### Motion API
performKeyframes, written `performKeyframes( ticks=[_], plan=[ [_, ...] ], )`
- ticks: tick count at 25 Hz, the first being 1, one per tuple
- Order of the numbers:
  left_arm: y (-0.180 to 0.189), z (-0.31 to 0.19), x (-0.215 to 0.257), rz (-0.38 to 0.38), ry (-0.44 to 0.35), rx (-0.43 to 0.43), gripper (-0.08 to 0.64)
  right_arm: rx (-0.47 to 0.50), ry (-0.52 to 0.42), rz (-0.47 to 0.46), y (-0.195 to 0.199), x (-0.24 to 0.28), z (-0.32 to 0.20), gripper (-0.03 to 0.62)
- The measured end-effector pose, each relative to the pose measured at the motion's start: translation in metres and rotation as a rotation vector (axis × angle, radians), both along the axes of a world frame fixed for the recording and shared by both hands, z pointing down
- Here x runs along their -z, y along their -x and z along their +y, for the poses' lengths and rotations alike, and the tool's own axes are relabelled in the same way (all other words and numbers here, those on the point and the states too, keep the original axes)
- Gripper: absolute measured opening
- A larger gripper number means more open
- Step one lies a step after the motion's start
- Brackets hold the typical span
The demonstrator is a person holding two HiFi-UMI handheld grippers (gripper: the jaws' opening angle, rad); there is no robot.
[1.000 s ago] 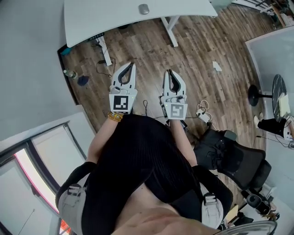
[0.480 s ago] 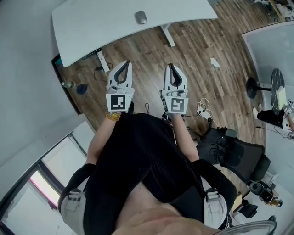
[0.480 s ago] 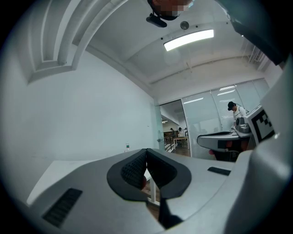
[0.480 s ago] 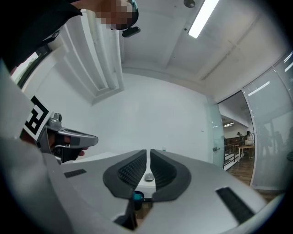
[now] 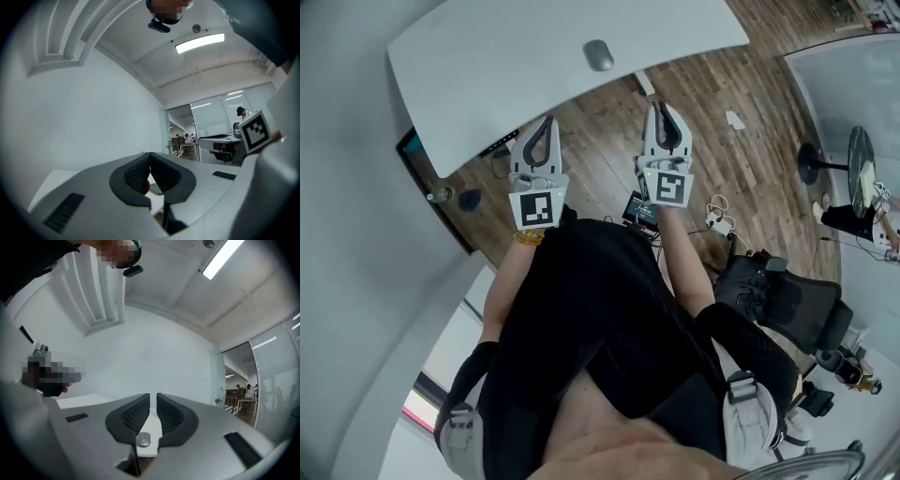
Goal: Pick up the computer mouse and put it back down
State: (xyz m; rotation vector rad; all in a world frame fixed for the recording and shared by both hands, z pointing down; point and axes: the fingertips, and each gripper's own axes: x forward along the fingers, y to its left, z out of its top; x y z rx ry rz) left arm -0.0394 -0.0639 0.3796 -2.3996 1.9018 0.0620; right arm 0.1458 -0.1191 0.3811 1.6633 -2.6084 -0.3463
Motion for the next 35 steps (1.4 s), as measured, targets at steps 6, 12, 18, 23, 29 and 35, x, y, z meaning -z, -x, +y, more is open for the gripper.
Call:
performKeyframes(
  ticks=[6, 12, 18, 23, 29, 35],
  plan=[
    [0.038, -0.020, -0.010, -0.025, 0.017, -0.044, 0.013, -0.039, -0.048, -0.004, 0.040, 0.005, -0.048, 0.048],
    [0.055, -0.030, -0.009, 0.015, -0.001, -0.012, 0.014, -0.052, -0.027, 0.014, 0.059, -0.004, -0.073, 0.120],
    [0.054, -0.036, -0.011, 0.014, 0.003, -0.015, 0.014, -0.052, 0.033, 0.028, 0.068, -0.031, -0.096, 0.178],
    [0.054, -0.049, -0.017, -0.004, 0.013, 0.000, 0.014, -0.041, 0.090, 0.025, 0.072, -0.057, -0.119, 0.227],
    [0.055, -0.060, -0.020, -0.036, 0.034, 0.002, 0.013, -0.017, 0.186, 0.036, 0.080, -0.096, -0.140, 0.260],
    [0.045, -0.068, -0.028, -0.064, 0.063, -0.010, 0.012, 0.004, 0.281, 0.072, 0.085, -0.138, -0.152, 0.282]
  ],
)
